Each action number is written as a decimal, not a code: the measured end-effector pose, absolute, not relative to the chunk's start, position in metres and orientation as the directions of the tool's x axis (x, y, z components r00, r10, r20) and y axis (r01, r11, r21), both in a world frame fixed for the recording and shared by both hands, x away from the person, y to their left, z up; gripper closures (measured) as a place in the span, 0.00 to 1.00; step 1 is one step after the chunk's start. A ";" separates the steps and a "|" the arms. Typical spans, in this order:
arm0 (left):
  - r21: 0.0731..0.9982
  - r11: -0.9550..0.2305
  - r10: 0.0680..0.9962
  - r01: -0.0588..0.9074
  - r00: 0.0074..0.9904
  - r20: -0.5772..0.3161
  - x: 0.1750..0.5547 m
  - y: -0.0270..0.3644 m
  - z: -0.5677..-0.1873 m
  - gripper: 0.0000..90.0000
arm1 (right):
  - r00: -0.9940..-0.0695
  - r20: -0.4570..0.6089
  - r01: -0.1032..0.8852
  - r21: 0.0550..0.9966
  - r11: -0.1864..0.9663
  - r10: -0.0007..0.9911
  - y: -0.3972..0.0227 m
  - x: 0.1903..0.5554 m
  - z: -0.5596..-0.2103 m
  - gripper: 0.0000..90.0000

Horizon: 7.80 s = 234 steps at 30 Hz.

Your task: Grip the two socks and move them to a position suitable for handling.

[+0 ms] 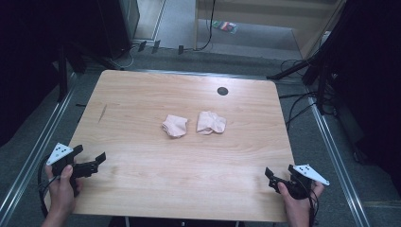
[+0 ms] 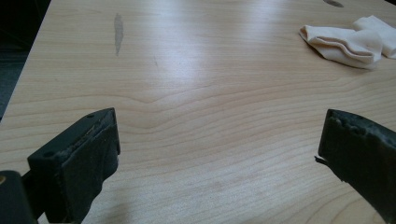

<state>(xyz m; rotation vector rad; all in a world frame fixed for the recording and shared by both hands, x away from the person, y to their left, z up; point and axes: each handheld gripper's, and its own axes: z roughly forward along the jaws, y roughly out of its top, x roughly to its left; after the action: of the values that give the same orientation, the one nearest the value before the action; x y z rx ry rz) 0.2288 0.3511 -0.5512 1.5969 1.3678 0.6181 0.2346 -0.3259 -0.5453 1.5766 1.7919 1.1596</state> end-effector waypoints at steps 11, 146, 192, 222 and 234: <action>0.871 0.039 0.950 0.490 0.252 -0.185 0.229 0.351 -0.551 0.00 | -0.275 0.169 0.511 0.860 -0.005 0.946 -0.281 0.253 -0.513 0.14; 0.863 -0.086 0.865 0.497 0.468 -0.184 0.245 0.211 -0.526 0.00 | -0.521 0.114 0.602 0.752 0.269 0.846 -0.076 0.275 -0.548 0.73; 0.832 -0.456 0.798 0.317 0.559 0.224 0.207 0.136 -0.527 0.95 | -0.581 0.249 0.544 0.827 0.142 0.775 -0.079 0.259 -0.499 0.99; 0.764 -0.263 0.847 0.589 0.521 -0.109 0.244 0.178 -0.546 0.97 | -0.536 0.238 0.620 0.762 0.186 0.810 -0.113 0.268 -0.543 0.98; 0.802 -0.245 0.813 0.545 0.567 -0.136 0.239 0.209 -0.529 1.00 | -0.475 0.257 0.643 0.754 0.133 0.842 -0.134 0.257 -0.530 0.99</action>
<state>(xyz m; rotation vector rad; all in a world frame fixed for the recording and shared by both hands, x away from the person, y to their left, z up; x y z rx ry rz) 0.2389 0.2091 -0.5290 1.9300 1.0943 0.3887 0.2568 -0.1345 -0.5301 1.4621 2.1795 1.2577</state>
